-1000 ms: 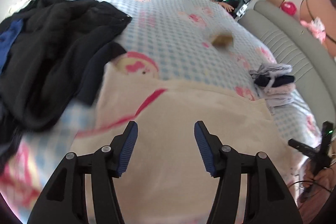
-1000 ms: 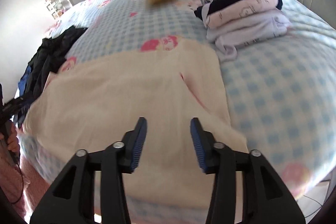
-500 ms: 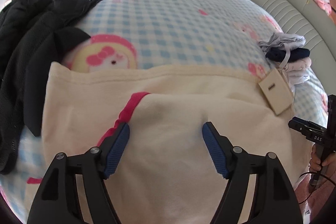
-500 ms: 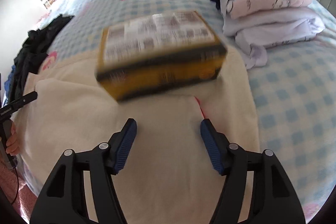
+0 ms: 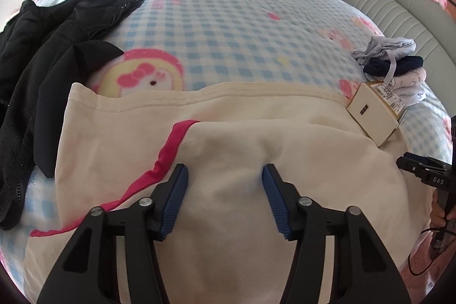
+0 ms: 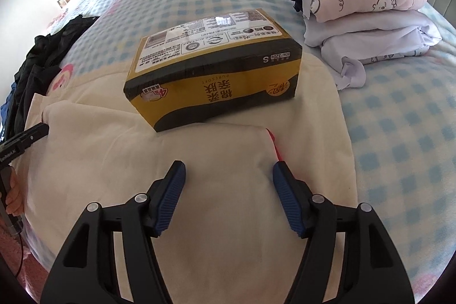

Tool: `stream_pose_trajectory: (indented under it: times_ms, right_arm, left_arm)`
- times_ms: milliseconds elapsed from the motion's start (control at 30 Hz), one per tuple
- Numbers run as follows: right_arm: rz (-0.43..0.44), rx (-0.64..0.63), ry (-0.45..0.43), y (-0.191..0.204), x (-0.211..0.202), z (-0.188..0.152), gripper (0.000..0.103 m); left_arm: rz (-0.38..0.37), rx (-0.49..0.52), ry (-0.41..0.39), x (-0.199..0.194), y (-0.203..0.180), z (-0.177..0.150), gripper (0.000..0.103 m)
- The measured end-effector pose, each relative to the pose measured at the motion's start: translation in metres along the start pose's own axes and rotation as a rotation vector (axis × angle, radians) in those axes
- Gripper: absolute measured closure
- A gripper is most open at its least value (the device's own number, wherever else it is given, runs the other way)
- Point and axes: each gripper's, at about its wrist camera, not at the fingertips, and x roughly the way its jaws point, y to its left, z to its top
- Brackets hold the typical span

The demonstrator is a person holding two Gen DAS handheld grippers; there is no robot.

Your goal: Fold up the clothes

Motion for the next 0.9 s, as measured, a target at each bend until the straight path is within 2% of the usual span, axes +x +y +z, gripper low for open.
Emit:
stream_pose_trajectory:
  times_ms: [100,433,600,767,900]
  right_arm:
    - [-0.008,-0.006,0.008,0.0021,0.0011,0.0017,0.039]
    - [-0.011,-0.010,0.020,0.0055,0.0060,0.0032,0.041]
    - [-0.015,-0.008,0.017,0.0027,0.0051,0.0040,0.060]
    - [-0.007,0.007,0.018,-0.0001,0.0060,0.0039,0.060]
    - [-0.024,0.010,0.021,0.0027,0.0047,0.0041,0.060]
  left_arm:
    - [0.005,0.026,-0.006,-0.0024,-0.0060,-0.0003,0.068]
    - [-0.002,-0.002,-0.001,-0.0017,-0.0060,-0.0015,0.068]
    - [0.007,0.013,-0.011,-0.0032,-0.0079,-0.0015,0.070]
    - [-0.001,0.000,-0.008,-0.0029,-0.0060,-0.0004,0.069]
    - [0.023,0.003,-0.002,-0.0061,-0.0108,-0.0004,0.069]
